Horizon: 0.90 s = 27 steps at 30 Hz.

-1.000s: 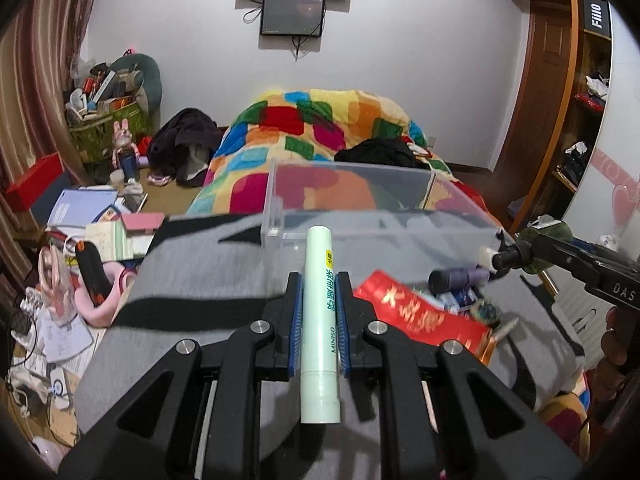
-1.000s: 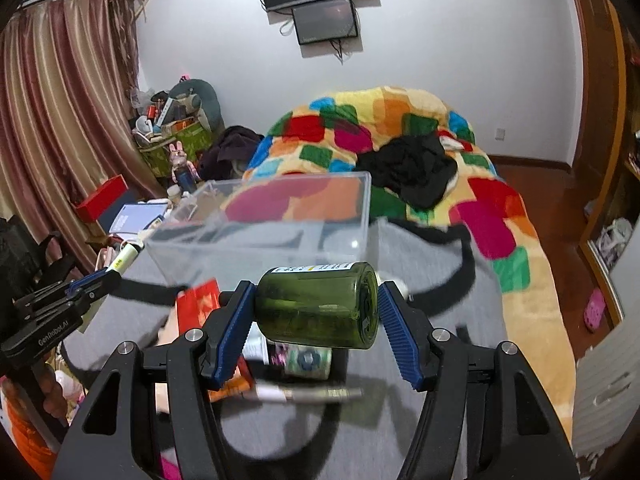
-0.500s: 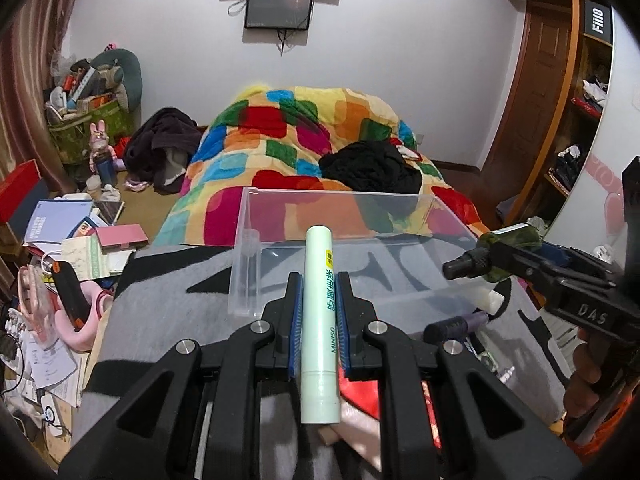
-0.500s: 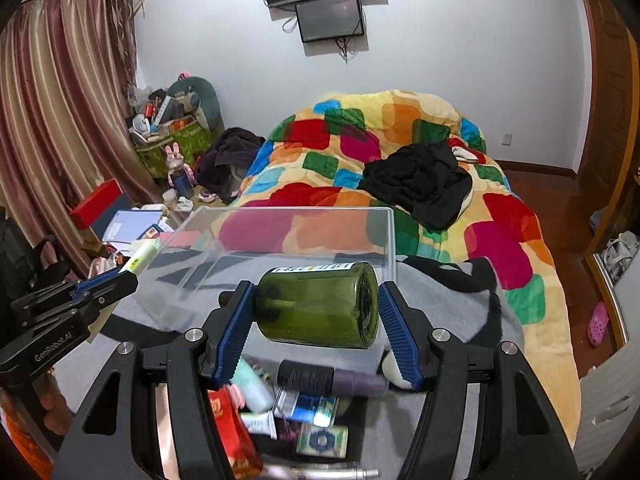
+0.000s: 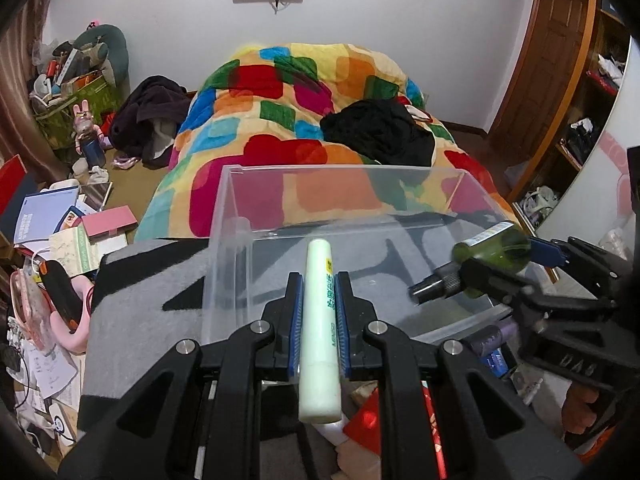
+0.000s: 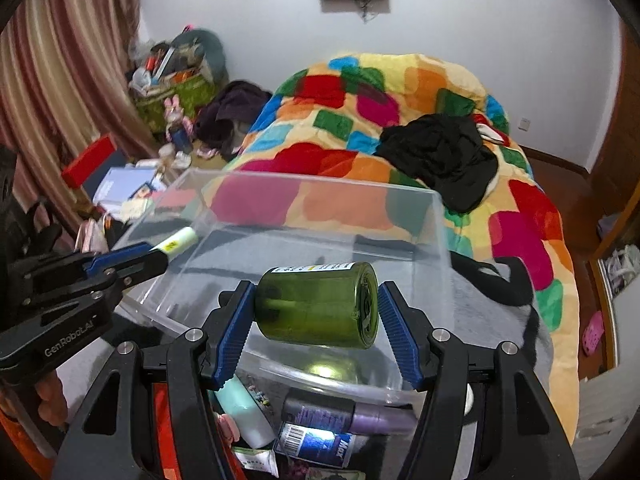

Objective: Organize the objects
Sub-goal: 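Carry both items into clear box and open both grippers to release, then grasp beige tube with left gripper while right gripper grasps red tea package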

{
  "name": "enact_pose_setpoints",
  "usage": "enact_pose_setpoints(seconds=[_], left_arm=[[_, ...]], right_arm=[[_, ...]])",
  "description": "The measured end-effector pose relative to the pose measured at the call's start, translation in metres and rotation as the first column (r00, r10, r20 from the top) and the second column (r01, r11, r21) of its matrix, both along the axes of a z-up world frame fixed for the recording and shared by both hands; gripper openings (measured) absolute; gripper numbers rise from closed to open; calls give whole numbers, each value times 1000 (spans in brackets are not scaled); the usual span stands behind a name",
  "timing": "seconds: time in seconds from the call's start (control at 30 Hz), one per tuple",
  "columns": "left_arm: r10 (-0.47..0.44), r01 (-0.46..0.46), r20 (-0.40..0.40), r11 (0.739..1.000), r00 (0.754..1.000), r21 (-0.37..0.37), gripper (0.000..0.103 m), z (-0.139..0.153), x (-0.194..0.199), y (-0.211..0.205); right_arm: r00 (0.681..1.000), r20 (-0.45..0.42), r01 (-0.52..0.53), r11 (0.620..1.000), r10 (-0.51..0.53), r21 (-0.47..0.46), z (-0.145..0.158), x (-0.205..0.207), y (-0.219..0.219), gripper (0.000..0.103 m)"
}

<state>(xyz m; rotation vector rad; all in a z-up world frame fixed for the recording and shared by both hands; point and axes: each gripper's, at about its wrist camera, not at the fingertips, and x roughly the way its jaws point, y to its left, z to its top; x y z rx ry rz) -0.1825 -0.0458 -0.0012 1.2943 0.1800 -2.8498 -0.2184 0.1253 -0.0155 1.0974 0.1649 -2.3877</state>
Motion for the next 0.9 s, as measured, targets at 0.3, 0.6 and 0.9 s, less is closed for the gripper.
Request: enact_pose_setpoints(seconds=[0.3,0.6,0.9], left_arm=[[-18,18,1,1000,1000,-10,15,1,2,4],[-31,30,-40,999,999,-22,27,16,16,10],[-45,35,-122,996,992,-83,67,34,55,23]], right_arm=[[999,45,-22,999,20,38,-13,-7,-15,60],[1000,11,-22,999,22,38,-5,3,-9,73],[999,-26,-21,1000,20,-11,13,27,20,80]])
